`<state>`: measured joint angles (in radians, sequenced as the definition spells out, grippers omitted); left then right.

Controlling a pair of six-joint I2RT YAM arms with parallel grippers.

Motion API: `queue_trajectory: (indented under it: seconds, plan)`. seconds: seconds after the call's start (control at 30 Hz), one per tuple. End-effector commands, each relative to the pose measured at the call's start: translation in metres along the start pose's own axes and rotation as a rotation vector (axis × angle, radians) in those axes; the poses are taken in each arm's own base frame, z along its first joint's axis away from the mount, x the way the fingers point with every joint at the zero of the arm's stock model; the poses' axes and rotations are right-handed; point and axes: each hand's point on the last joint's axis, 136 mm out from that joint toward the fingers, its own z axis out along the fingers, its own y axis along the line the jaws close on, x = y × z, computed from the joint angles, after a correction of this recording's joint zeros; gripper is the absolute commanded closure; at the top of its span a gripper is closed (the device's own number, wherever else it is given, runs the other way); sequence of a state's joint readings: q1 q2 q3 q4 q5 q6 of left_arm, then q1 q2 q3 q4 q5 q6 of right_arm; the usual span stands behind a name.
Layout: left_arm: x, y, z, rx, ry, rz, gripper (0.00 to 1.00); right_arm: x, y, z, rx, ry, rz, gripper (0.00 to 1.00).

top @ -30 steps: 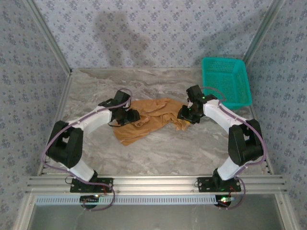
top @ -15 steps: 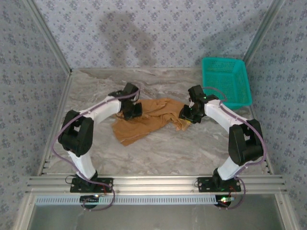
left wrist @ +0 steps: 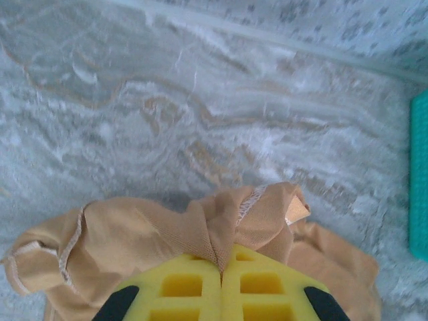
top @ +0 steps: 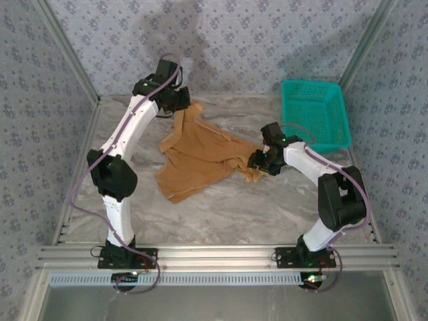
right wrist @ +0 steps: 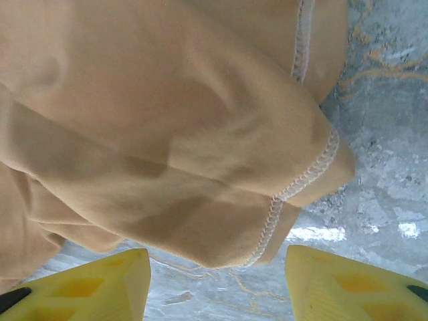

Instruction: Fold the inside-out t-shirt

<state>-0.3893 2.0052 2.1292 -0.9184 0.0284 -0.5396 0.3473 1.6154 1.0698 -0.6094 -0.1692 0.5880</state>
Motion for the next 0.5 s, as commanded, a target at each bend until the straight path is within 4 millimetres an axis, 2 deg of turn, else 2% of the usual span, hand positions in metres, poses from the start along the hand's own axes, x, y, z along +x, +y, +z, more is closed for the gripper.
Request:
queue_trajectory:
  seconds: [0.0,0.2,0.23,0.47]
  plan:
    - [0.021,0.012,-0.005,-0.034,0.058,0.020,1.00,0.018,-0.007,0.007,0.041,0.017,-0.007,0.42]
    - [0.023,0.022,-0.014,-0.025,0.036,-0.004,1.00,0.033,-0.012,0.031,0.045,0.043,-0.011,0.44]
    - [0.030,0.027,-0.010,-0.036,0.057,-0.007,1.00,0.031,-0.011,0.035,0.046,0.039,-0.012,0.45]
    - [0.030,0.034,-0.016,-0.044,0.058,-0.005,1.00,0.009,-0.016,0.041,0.103,-0.001,-0.030,0.60]
